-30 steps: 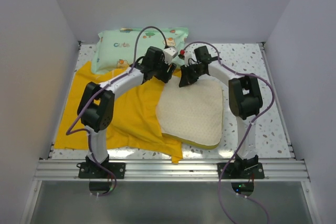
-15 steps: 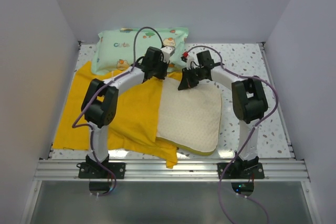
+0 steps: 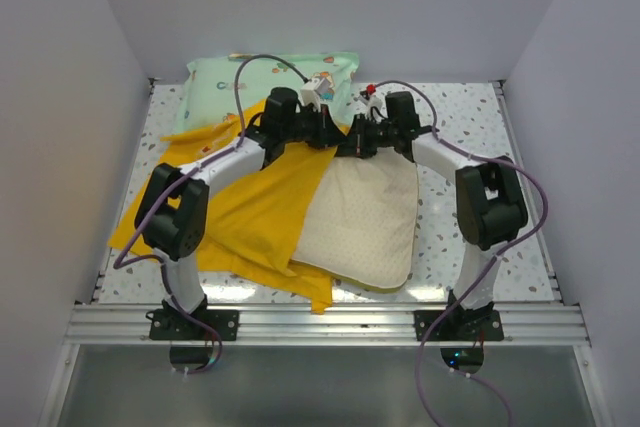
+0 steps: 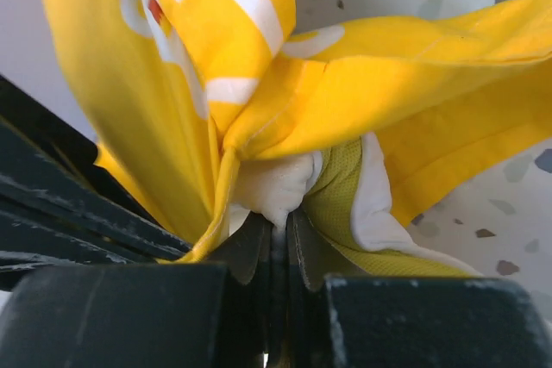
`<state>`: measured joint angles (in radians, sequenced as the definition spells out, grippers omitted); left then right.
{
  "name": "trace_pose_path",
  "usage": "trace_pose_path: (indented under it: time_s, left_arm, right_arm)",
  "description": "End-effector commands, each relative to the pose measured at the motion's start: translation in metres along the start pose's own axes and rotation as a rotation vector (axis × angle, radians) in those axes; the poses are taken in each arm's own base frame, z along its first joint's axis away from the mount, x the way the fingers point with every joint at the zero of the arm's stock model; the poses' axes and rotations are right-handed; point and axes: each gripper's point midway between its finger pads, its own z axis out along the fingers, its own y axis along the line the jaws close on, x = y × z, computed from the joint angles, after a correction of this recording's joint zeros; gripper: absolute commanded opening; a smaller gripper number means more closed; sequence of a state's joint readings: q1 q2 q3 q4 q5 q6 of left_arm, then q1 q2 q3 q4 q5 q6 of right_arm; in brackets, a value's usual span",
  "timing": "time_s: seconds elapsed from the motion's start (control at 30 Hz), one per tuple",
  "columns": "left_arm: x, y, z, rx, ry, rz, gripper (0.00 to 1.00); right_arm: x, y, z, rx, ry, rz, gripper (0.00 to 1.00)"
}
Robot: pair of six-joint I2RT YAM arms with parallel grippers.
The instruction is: Put the pillow into the pillowcase
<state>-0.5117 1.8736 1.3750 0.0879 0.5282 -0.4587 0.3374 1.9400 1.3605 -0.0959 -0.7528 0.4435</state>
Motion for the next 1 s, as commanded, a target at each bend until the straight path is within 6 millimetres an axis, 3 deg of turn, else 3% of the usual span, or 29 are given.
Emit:
trace_pose_path:
  time_s: [0.0,0.07,0.13,0.23,0.27,0.37,0.57,0.63,0.67,0.73,0.77,0.8,0.83,0.87,0.9,0.97]
  left_arm:
    - [-0.028,-0.099,-0.021,0.341,-0.066,-0.022,0.0]
    - [-0.036,-0.109,-0.025,0.379,-0.093,-0.019,0.0]
    - [-0.035,-0.106,-0.022,0.375,-0.092,-0.063,0.0]
    - [-0.031,-0.078,-0.011,0.283,-0.089,-0.091,0.0]
    - [-0.03,-0.059,-0.007,0.248,-0.091,-0.13,0.0]
    - [-0.021,-0.036,0.001,0.222,-0.084,-0.185,0.0]
    - [-0.018,-0.059,0.017,0.274,-0.08,-0.21,0.0]
    - [-0.02,-0.057,0.018,0.262,-0.086,-0.219,0.0]
    - [-0.015,-0.047,0.021,0.224,-0.079,-0.234,0.0]
    - [-0.01,-0.029,0.023,0.172,-0.075,-0.248,0.0]
    - [-0.006,-0.007,0.024,0.105,-0.068,-0.275,0.0]
    - [-0.004,0.005,0.025,0.073,-0.065,-0.26,0.0]
    - [-0.005,0.016,0.024,0.037,-0.065,-0.24,0.01]
    - [0.003,0.032,0.022,-0.029,-0.029,-0.2,0.09]
    - [-0.002,0.035,0.018,-0.037,-0.03,-0.166,0.31]
    - [-0.014,0.045,-0.003,-0.112,-0.035,-0.051,0.53]
  right_arm:
    - [-0.051,0.101,-0.036,-0.272,-0.187,-0.13,0.0]
    - [-0.049,0.105,-0.037,-0.291,-0.197,-0.083,0.0]
    - [-0.043,0.102,-0.034,-0.312,-0.194,-0.066,0.0]
    - [-0.033,0.117,-0.043,-0.394,-0.179,-0.09,0.0]
    - [-0.03,0.123,-0.05,-0.402,-0.171,-0.099,0.0]
    - [-0.03,0.134,-0.058,-0.449,-0.19,-0.14,0.0]
    - [-0.033,0.163,-0.06,-0.545,-0.22,-0.097,0.0]
    - [-0.033,0.169,-0.064,-0.57,-0.222,-0.1,0.0]
    - [-0.032,0.167,-0.064,-0.563,-0.22,-0.099,0.0]
    - [-0.031,0.133,-0.049,-0.436,-0.207,-0.125,0.0]
    - [-0.028,0.117,-0.043,-0.371,-0.193,-0.136,0.0]
    - [-0.019,0.09,-0.036,-0.276,-0.153,-0.154,0.0]
    - [-0.024,0.068,-0.033,-0.183,-0.184,-0.156,0.0]
    - [-0.013,0.045,-0.028,-0.108,-0.145,-0.124,0.0]
    - [-0.013,0.033,-0.027,-0.079,-0.137,-0.179,0.0]
    - [-0.007,0.001,-0.023,0.026,-0.108,-0.154,0.0]
